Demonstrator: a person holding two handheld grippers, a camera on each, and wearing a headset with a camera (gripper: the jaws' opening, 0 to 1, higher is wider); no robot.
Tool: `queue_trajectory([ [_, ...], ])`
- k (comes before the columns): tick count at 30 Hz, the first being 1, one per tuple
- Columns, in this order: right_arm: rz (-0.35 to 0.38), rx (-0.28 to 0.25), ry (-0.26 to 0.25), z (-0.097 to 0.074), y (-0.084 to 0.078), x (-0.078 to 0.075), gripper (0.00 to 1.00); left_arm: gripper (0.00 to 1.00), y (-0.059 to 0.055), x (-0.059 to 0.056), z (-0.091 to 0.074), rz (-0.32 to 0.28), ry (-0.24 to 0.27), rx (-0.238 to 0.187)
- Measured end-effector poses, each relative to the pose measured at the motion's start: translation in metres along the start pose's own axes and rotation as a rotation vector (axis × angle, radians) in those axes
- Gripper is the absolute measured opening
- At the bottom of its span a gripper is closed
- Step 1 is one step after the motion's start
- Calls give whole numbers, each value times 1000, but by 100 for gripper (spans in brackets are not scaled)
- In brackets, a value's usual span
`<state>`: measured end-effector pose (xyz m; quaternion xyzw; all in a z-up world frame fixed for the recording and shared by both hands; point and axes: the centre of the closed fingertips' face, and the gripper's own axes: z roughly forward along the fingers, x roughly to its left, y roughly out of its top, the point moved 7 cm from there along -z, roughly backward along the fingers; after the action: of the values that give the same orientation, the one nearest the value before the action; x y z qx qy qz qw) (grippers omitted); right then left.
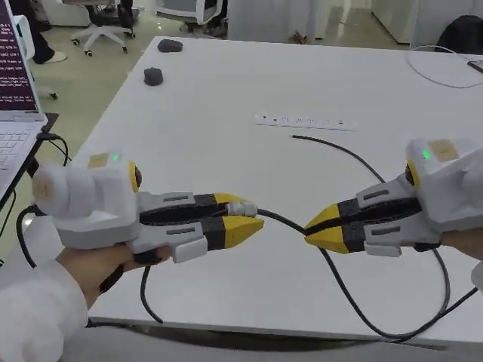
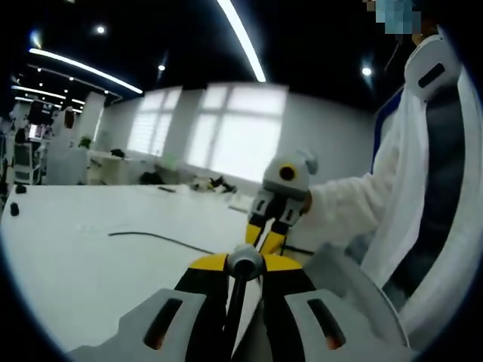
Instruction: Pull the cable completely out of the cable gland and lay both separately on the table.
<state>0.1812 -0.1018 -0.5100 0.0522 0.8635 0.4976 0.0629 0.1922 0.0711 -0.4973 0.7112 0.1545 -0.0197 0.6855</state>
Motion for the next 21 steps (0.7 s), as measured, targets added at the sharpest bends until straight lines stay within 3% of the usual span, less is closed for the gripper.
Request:
queue_trajectory([
  [8, -8, -4, 7, 2, 4, -12, 4, 16, 5, 10, -1, 17, 14, 3],
  [9, -5, -7, -11, 1, 5, -14, 5, 16, 7, 11, 0, 25, 16, 2],
  [12, 30, -96, -35, 1, 20, -20, 17, 16, 8, 14, 4, 37, 12, 12],
  [14, 12, -126, -16, -1, 26, -22, 14, 16, 8, 14, 8, 52, 3, 28],
  [18, 8, -149, -3, 3, 36, -24, 16, 16, 11, 13, 16, 56, -8, 21],
  [21, -2, -135, 16, 7, 36, -23, 15, 16, 13, 14, 19, 58, -10, 15],
])
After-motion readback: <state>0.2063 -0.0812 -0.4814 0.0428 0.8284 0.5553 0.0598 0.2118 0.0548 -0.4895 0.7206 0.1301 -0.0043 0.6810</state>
